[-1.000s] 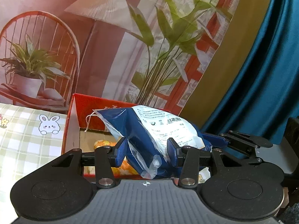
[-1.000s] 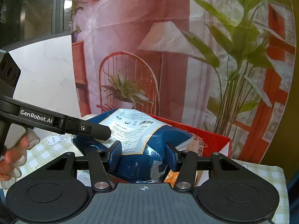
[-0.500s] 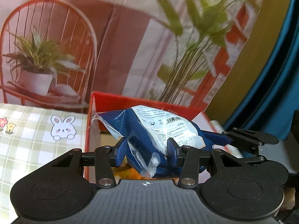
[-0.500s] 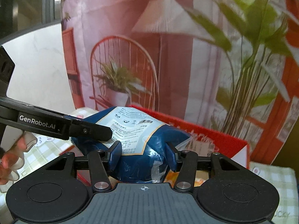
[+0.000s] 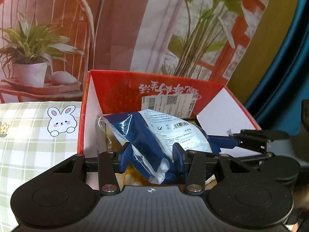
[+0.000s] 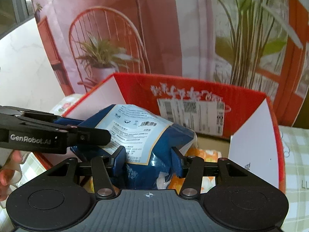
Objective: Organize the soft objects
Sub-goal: 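Lift the blue package into the red box and open the right gripper, then withdraw the right tool from the box toward the black eye mask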
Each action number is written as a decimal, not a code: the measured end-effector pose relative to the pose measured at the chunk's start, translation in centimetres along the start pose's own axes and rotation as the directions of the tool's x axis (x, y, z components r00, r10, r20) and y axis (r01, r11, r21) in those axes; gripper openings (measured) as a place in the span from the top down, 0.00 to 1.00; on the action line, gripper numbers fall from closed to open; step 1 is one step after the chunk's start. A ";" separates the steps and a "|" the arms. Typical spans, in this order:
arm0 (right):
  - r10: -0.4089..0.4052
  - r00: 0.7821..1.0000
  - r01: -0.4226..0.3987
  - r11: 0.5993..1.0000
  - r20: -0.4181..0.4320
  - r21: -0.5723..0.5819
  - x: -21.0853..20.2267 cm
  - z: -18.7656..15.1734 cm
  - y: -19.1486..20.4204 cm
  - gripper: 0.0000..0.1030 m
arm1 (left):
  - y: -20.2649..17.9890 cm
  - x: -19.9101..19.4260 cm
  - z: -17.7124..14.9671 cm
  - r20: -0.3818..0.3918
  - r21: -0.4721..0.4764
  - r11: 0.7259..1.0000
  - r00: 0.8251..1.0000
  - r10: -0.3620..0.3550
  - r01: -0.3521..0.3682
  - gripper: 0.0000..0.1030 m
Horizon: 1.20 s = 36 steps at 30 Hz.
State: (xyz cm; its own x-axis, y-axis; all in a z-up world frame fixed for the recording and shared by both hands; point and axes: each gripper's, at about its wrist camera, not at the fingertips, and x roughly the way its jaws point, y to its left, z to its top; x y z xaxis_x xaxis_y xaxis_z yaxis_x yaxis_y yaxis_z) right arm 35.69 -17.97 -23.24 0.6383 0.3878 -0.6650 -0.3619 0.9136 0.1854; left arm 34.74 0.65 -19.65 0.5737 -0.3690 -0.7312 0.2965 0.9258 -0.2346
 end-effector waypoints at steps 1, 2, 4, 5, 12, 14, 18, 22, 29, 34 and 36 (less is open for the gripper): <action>0.006 1.000 -0.006 1.000 -0.013 0.003 0.2 -0.1 -0.1 0.56 | -0.1 -0.1 0.0 -0.009 0.015 1.000 1.000 0.008 -0.008 0.53; 0.011 1.000 -0.011 1.000 -0.027 0.002 0.3 -0.1 -0.2 0.58 | -0.2 -0.1 0.0 -0.018 0.027 1.000 1.000 0.014 -0.014 0.53; 0.021 0.999 -0.021 1.000 -0.048 -0.009 0.5 -0.1 -0.2 0.62 | -0.2 -0.4 0.0 -0.021 0.041 0.999 0.999 0.023 -0.023 0.52; 0.029 0.998 -0.030 0.999 -0.059 -0.015 0.5 -0.1 -0.2 0.65 | -0.1 -0.5 0.0 -0.020 0.041 0.999 0.999 0.026 -0.026 0.52; 0.031 0.990 -0.037 0.999 -0.135 -0.036 1.0 -0.2 0.0 0.77 | 0.6 -1.4 0.2 -0.004 -0.006 0.999 0.999 0.034 -0.034 0.51; 0.037 0.990 -0.040 0.999 -0.139 -0.024 1.0 -0.3 -0.1 0.77 | 0.7 -1.7 0.2 0.005 -0.014 0.999 0.999 0.037 -0.037 0.51; 0.070 0.986 -0.069 0.998 -0.154 0.013 1.0 -0.3 -0.2 0.77 | 0.6 -1.8 0.2 0.009 -0.019 0.999 0.999 0.047 -0.047 0.51; 0.016 0.990 -0.018 1.000 -0.138 -0.016 0.5 -0.1 0.2 0.73 | 0.5 -2.5 -0.1 0.019 -0.035 0.998 0.999 0.048 -0.048 0.51; -0.045 0.999 0.045 0.997 -0.003 -0.061 -3.6 0.0 0.9 0.56 | -0.3 -5.1 -0.8 0.056 -0.031 0.997 0.996 0.069 -0.067 0.46; -0.040 0.996 0.046 0.996 0.077 -0.077 -7.4 -1.0 1.9 0.28 | -1.5 -7.6 -2.4 0.081 -0.026 0.996 0.993 0.090 -0.088 0.30; -0.029 0.994 0.039 0.996 0.108 -0.085 -8.7 -1.7 2.3 0.13 | -1.9 -8.5 -3.3 0.090 -0.024 0.995 0.991 0.103 -0.102 0.20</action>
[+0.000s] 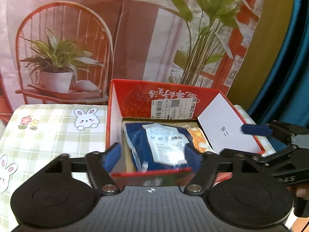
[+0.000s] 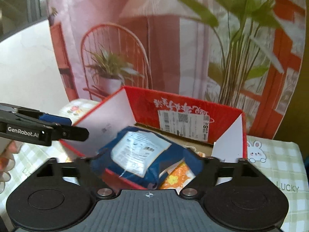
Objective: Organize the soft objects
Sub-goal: 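Withdraw the right tool from the box toward the black eye mask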
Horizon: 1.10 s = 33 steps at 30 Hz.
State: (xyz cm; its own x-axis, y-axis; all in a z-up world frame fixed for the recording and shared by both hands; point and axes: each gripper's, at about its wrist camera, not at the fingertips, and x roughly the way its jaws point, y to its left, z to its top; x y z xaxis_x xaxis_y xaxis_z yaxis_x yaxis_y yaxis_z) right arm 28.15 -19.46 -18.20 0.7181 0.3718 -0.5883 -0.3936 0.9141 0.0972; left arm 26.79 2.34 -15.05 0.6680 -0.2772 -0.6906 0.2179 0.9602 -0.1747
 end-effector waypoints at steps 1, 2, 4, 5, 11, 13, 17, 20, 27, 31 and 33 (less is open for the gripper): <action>0.002 1.000 -0.002 1.000 0.013 -0.005 -0.6 -0.3 0.2 0.06 | -0.2 -0.6 -0.5 0.005 0.005 1.000 1.000 0.012 -0.012 0.12; 0.002 1.000 -0.002 1.000 0.023 -0.007 -1.2 -0.7 0.4 0.02 | -0.4 -1.1 -0.9 0.008 0.011 1.000 1.000 0.020 -0.020 0.05; 0.002 0.999 -0.002 1.000 0.038 -0.002 -2.2 -1.4 0.8 0.01 | -0.7 -2.1 -1.8 0.012 0.026 0.999 0.999 0.039 -0.039 0.02; 0.000 0.999 0.000 1.000 0.045 0.006 -2.7 -1.8 0.9 0.00 | -0.7 -2.6 -2.2 0.011 0.033 0.999 0.999 0.043 -0.044 0.02; -0.038 0.991 0.033 0.999 0.127 0.040 -5.7 -4.4 1.7 0.00 | -0.9 -5.2 -4.9 0.014 0.046 0.997 0.998 0.067 -0.067 0.00; -0.013 0.989 0.006 0.999 0.150 0.051 -6.8 -5.5 2.0 0.00 | -1.0 -6.0 -5.9 0.009 0.036 0.997 0.997 0.074 -0.074 0.00; -0.021 0.987 0.009 0.997 0.157 0.075 -8.4 -7.6 2.9 0.00 | -1.1 -7.0 -8.1 -0.001 0.007 0.999 0.999 0.054 -0.054 0.00; -0.013 0.989 -0.003 0.994 0.147 0.107 -9.2 -9.5 3.4 0.00 | -1.8 -7.9 -9.8 0.017 0.016 0.999 0.999 0.036 -0.037 0.00; 0.039 0.998 -0.051 0.966 0.052 0.254 -9.7 -14.0 2.7 0.00 | -3.1 -8.2 -13.2 0.030 -0.028 0.999 0.999 0.023 -0.022 0.00; -0.022 1.000 0.025 0.954 -0.013 0.299 -10.0 -16.2 2.2 0.00 | -3.8 -7.7 -14.7 -0.004 -0.015 1.000 1.000 0.023 -0.023 0.00; 0.004 0.997 0.021 0.935 -0.071 0.354 -9.8 -17.2 1.6 0.00 | -4.1 -7.3 -15.1 -0.012 -0.009 0.999 0.999 0.043 -0.043 0.00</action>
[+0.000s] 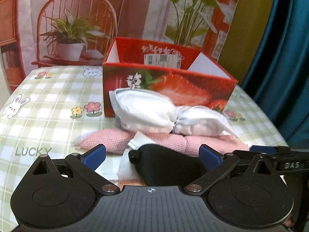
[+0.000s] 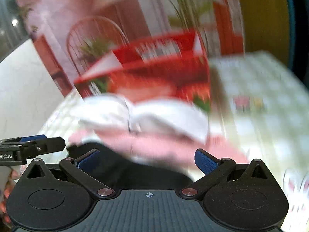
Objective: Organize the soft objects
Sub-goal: 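Withdraw the right tool from the box toward the black eye mask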
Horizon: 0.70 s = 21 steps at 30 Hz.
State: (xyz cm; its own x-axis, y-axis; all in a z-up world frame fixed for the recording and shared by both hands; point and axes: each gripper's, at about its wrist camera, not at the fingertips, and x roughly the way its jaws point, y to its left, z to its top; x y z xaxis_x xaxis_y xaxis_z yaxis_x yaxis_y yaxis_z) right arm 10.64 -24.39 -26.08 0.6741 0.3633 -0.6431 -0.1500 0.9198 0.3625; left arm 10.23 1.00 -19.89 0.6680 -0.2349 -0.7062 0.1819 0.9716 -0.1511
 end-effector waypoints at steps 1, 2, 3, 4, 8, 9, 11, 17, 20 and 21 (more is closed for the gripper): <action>-0.003 1.000 0.003 1.000 0.001 0.019 -0.1 -0.4 -0.4 0.00 | -0.1 0.1 -0.2 -0.001 0.009 1.000 1.000 0.011 -0.011 0.00; -0.024 1.000 0.024 0.999 0.009 0.028 -0.2 -0.8 -0.6 0.00 | -0.2 0.1 -0.3 -0.002 0.018 1.000 1.000 0.019 -0.019 0.00; -0.045 0.999 0.045 0.999 0.005 0.029 -0.2 -1.1 -0.6 0.00 | -0.3 0.1 -0.5 -0.002 0.027 0.999 1.000 0.024 -0.024 0.00; -0.055 0.998 0.056 0.998 -0.008 0.028 -0.1 -1.4 -0.7 0.00 | -0.3 0.1 -0.6 -0.001 0.032 0.999 1.000 0.028 -0.028 0.00; -0.058 0.996 0.061 0.997 -0.073 0.040 0.5 -2.4 -0.7 0.00 | 0.0 -0.2 -1.3 0.012 0.024 0.999 1.000 0.027 -0.028 0.00; -0.062 0.995 0.066 0.997 -0.083 0.040 0.8 -2.4 -0.7 0.00 | 0.1 -0.2 -1.4 0.014 0.019 0.999 1.000 0.027 -0.028 0.00; -0.060 0.993 0.065 0.997 -0.099 0.048 1.1 -2.8 -0.6 0.00 | 0.1 -0.1 -1.7 0.010 0.012 0.999 0.999 0.032 -0.032 0.00; -0.009 0.994 0.021 0.993 -0.113 0.113 1.6 -3.1 -1.6 0.01 | 0.5 0.3 -2.2 -0.009 0.000 1.000 1.000 0.018 -0.018 0.00; 0.012 0.995 0.000 0.992 -0.095 0.126 1.4 -3.0 -1.7 0.08 | 0.7 0.5 -2.3 -0.004 -0.008 1.000 1.000 0.008 -0.008 0.02; 0.018 0.996 -0.008 0.992 -0.087 0.124 1.4 -2.9 -1.7 0.10 | 0.8 0.6 -2.3 -0.004 -0.012 1.000 1.000 0.003 -0.003 0.02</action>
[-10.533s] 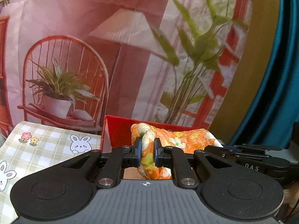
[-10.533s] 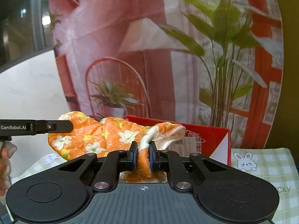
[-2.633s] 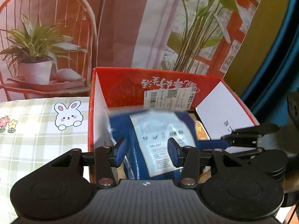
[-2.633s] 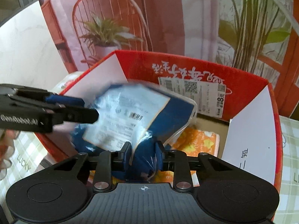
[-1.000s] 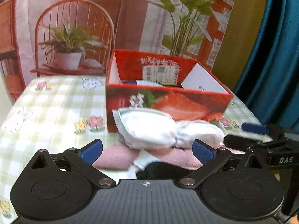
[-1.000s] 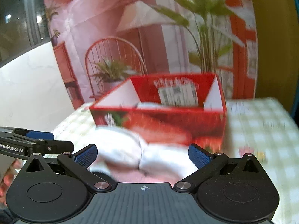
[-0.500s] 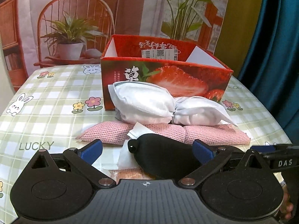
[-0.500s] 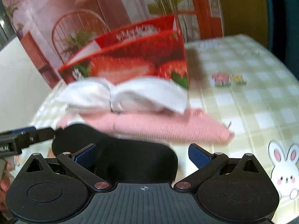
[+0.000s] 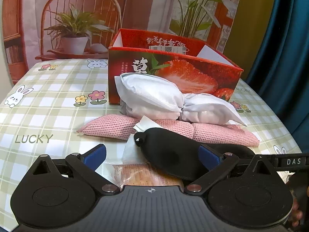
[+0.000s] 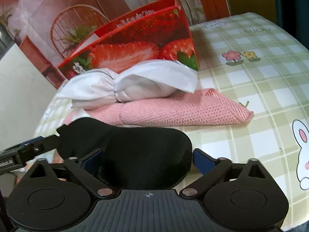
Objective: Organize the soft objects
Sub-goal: 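Lower both tools onto the black eye mask and close both grippers on it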
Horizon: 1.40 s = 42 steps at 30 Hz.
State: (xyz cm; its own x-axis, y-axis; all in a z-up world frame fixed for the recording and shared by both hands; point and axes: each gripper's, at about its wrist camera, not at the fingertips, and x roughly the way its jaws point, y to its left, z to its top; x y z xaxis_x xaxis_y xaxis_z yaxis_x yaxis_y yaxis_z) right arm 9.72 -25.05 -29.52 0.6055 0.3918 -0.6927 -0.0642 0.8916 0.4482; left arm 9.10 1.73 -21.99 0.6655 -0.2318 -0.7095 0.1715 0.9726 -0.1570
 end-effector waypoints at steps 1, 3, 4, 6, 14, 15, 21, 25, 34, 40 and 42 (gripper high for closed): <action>-0.004 1.000 0.004 1.000 0.013 -0.005 -0.2 0.1 0.1 0.14 | 0.1 0.1 0.0 -0.003 -0.005 1.000 1.000 -0.006 0.006 0.05; -0.008 0.999 0.008 1.000 0.037 -0.015 -0.4 0.3 0.1 0.20 | 0.3 0.4 0.0 -0.015 -0.019 1.000 1.000 -0.025 0.025 0.12; -0.005 0.999 0.006 1.000 0.045 -0.014 -0.6 0.4 0.1 0.26 | 0.6 0.6 0.0 -0.022 -0.036 0.999 0.999 -0.039 0.038 0.16; 0.006 0.998 -0.006 1.000 0.061 -0.008 -0.8 0.6 -0.1 0.33 | 1.3 0.9 -0.1 -0.033 -0.076 0.995 0.998 -0.061 0.058 0.20; -0.004 0.993 0.009 0.999 0.116 -0.047 -1.3 0.9 0.2 0.41 | 2.9 2.3 0.0 -0.054 -0.169 0.983 0.995 -0.084 0.074 0.37; -0.003 0.993 0.009 0.999 0.116 -0.050 -1.2 0.9 0.2 0.41 | 2.9 2.5 0.0 -0.053 -0.168 0.982 0.994 -0.095 0.085 0.38; 0.005 0.993 0.000 0.999 0.121 -0.041 -1.3 0.8 0.0 0.41 | 2.1 2.3 0.0 -0.027 -0.133 0.979 0.987 -0.158 0.153 0.53; 0.004 0.992 0.001 0.999 0.128 -0.043 -1.3 0.7 0.2 0.40 | 2.2 1.4 -0.2 0.016 -0.122 0.976 0.984 -0.179 0.180 0.74; -0.012 0.988 0.018 0.999 0.156 -0.039 -2.2 0.4 0.2 0.39 | 1.6 0.7 -1.1 0.036 -0.094 0.989 0.993 -0.114 0.117 0.80; -0.011 0.989 0.017 0.999 0.145 -0.043 -2.2 0.0 0.3 0.39 | 2.6 1.0 -1.4 0.009 -0.135 0.985 0.994 -0.105 0.105 0.79; -0.002 0.990 0.009 0.999 0.141 -0.049 -2.1 -0.1 0.4 0.39 | 2.7 1.2 -1.6 0.003 -0.142 0.984 0.995 -0.104 0.103 0.79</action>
State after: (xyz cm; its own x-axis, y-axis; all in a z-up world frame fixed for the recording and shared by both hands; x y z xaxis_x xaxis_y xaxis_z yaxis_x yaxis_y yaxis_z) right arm 8.33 -25.51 -28.00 0.7112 0.3541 -0.6072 -0.0975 0.9052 0.4137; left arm 9.19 4.08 -24.29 0.6465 -0.3315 -0.6871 0.1342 0.9360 -0.3253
